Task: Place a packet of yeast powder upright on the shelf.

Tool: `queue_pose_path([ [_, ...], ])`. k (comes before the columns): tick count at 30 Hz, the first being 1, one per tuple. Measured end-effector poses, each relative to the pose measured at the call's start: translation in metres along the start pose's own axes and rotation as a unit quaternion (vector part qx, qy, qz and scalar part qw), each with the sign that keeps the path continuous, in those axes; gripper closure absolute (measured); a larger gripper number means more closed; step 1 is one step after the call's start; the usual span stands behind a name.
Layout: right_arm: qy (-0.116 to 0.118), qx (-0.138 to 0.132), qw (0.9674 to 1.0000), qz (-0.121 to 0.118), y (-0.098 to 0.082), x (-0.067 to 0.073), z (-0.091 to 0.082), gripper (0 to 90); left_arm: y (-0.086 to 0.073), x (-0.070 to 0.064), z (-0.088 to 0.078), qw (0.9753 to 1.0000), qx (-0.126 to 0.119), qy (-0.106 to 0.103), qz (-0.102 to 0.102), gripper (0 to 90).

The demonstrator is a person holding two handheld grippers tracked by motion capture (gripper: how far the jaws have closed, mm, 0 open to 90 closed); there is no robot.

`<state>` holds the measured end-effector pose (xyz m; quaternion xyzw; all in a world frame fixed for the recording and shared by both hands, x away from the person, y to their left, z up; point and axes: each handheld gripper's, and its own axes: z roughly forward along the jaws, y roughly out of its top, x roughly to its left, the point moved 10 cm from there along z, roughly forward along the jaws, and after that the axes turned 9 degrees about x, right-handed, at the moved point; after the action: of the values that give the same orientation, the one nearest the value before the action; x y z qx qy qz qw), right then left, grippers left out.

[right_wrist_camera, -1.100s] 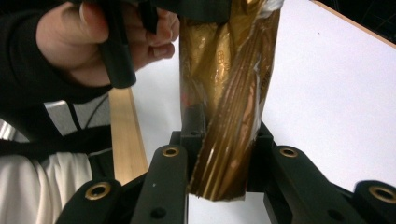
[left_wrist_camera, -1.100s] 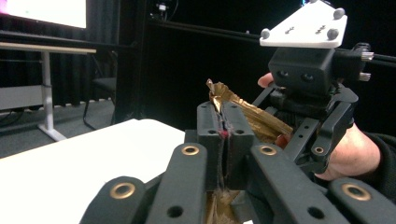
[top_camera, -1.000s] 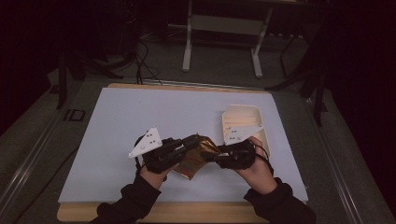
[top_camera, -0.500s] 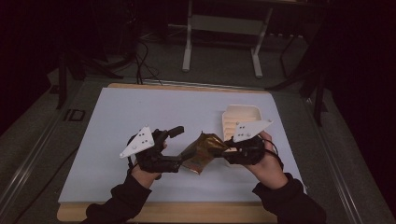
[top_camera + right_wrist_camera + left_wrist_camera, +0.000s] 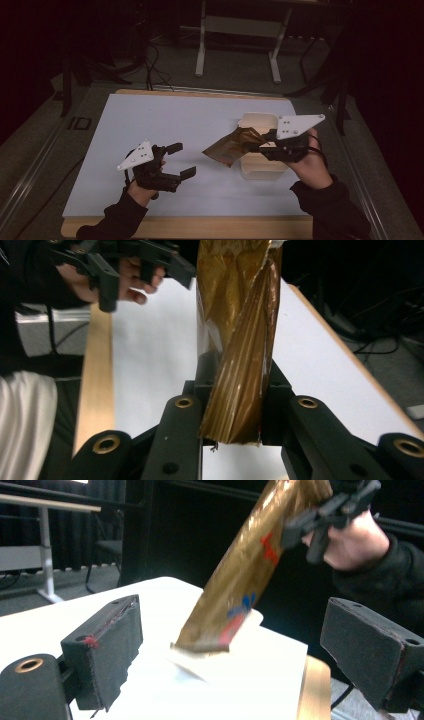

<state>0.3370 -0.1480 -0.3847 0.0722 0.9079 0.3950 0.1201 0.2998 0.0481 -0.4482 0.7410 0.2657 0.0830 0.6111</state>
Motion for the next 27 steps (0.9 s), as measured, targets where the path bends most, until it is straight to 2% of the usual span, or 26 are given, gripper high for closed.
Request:
queue_pose_path([
  [7, -0.031, 0.023, 0.9991, -0.018, -0.015, -0.023, -0.018, 76.4, -0.018, 0.008, -0.006, 0.9997, 0.017, 0.006, -0.015, 8.9],
  [15, -0.038, 0.062, 0.9972, -0.018, -0.037, -0.046, -0.032, 76.4, -0.028, 0.015, -0.012, 0.9994, 0.018, 0.011, -0.028, 7.2],
  [19, -0.050, 0.082, 0.9953, -0.015, -0.049, -0.056, -0.034, 76.4, -0.032, 0.016, -0.012, 0.9994, 0.017, 0.013, -0.028, 6.5],
  [22, -0.050, 0.101, 0.9935, -0.009, -0.058, -0.061, -0.033, 76.4, -0.035, 0.017, -0.012, 0.9993, 0.019, 0.013, -0.028, 5.9],
  [27, -0.044, 0.143, 0.9888, -0.009, -0.072, -0.068, -0.027, 76.4, -0.036, 0.020, -0.012, 0.9992, 0.015, 0.018, -0.032, 5.9],
])
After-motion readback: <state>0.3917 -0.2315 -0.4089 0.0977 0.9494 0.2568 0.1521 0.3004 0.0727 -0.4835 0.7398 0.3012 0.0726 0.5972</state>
